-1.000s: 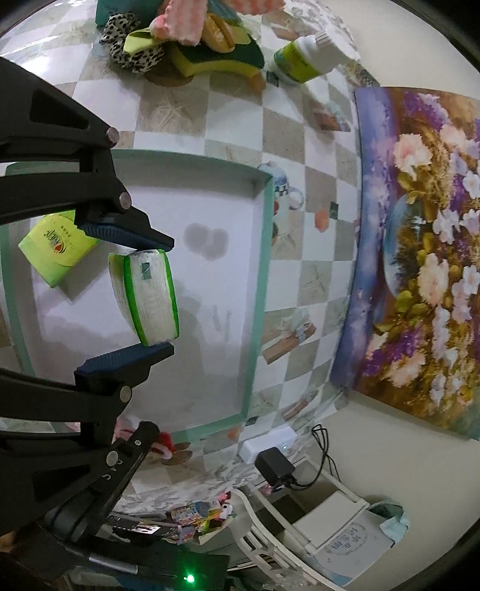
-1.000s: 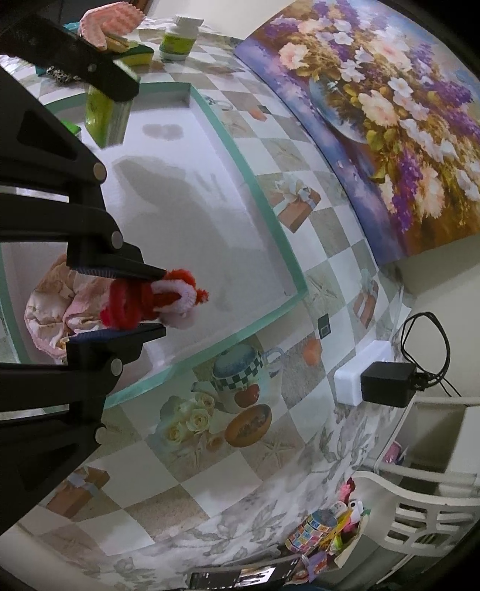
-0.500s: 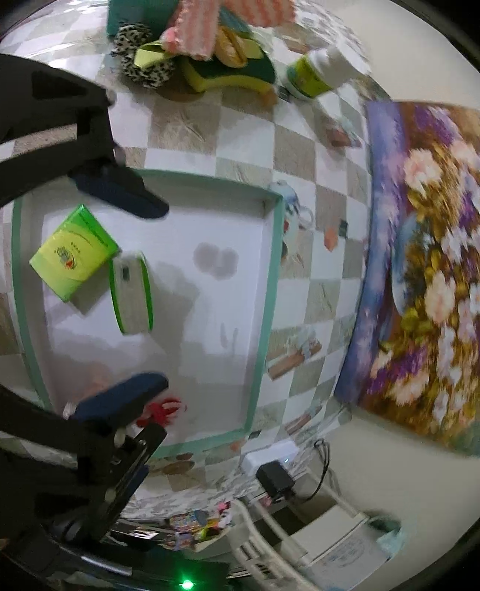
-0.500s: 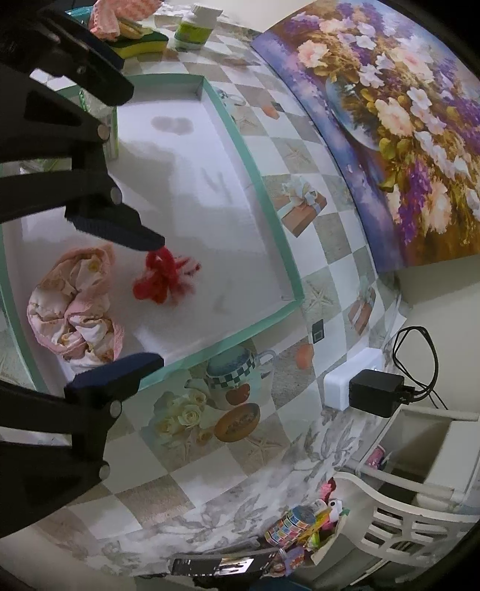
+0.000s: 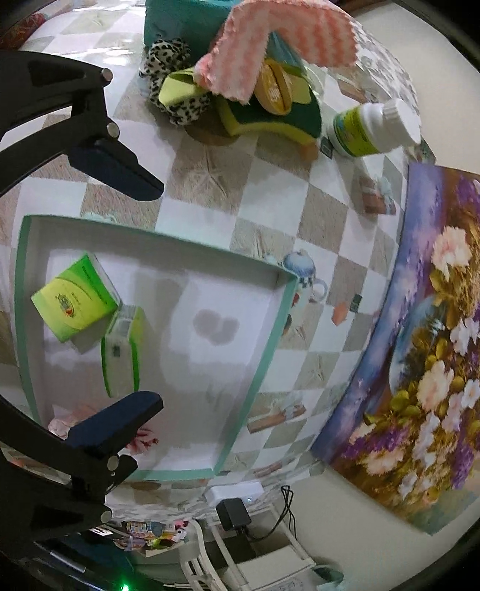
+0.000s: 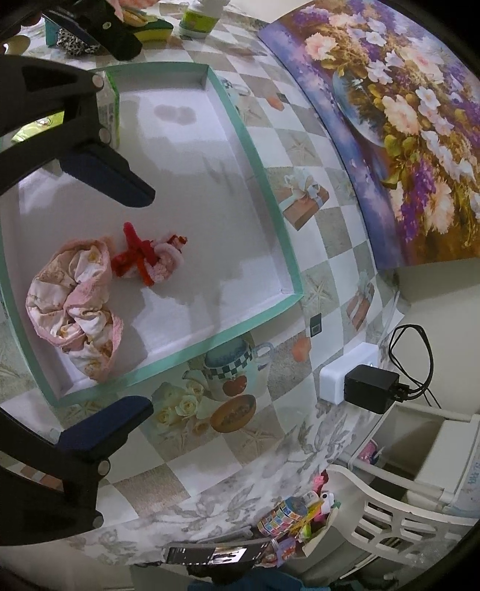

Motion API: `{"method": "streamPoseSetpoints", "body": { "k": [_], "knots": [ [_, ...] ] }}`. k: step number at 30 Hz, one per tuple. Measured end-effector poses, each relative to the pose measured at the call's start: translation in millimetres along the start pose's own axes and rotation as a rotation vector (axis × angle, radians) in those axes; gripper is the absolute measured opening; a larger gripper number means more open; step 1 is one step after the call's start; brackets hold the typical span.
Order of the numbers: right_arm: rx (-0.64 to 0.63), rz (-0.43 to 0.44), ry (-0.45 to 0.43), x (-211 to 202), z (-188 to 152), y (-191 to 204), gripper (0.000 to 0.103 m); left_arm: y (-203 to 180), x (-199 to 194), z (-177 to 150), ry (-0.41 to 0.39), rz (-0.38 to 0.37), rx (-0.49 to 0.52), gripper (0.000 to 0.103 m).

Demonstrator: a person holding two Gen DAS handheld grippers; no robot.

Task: Organize soft objects
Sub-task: 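Move the left gripper back over the pile toward the fuzzy sock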

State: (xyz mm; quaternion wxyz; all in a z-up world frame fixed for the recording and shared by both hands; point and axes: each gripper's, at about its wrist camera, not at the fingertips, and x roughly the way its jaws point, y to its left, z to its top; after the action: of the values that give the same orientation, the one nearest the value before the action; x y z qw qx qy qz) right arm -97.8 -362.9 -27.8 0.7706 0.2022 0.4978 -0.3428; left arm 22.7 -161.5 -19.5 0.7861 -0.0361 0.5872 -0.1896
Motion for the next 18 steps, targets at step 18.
{"method": "streamPoseSetpoints", "body": {
  "k": [18],
  "knots": [
    [-0.063, -0.049, 0.029, -17, -7, 16, 0.103, 26, -10, -1, 0.061, 0.085, -0.053, 0.103]
  ]
}}
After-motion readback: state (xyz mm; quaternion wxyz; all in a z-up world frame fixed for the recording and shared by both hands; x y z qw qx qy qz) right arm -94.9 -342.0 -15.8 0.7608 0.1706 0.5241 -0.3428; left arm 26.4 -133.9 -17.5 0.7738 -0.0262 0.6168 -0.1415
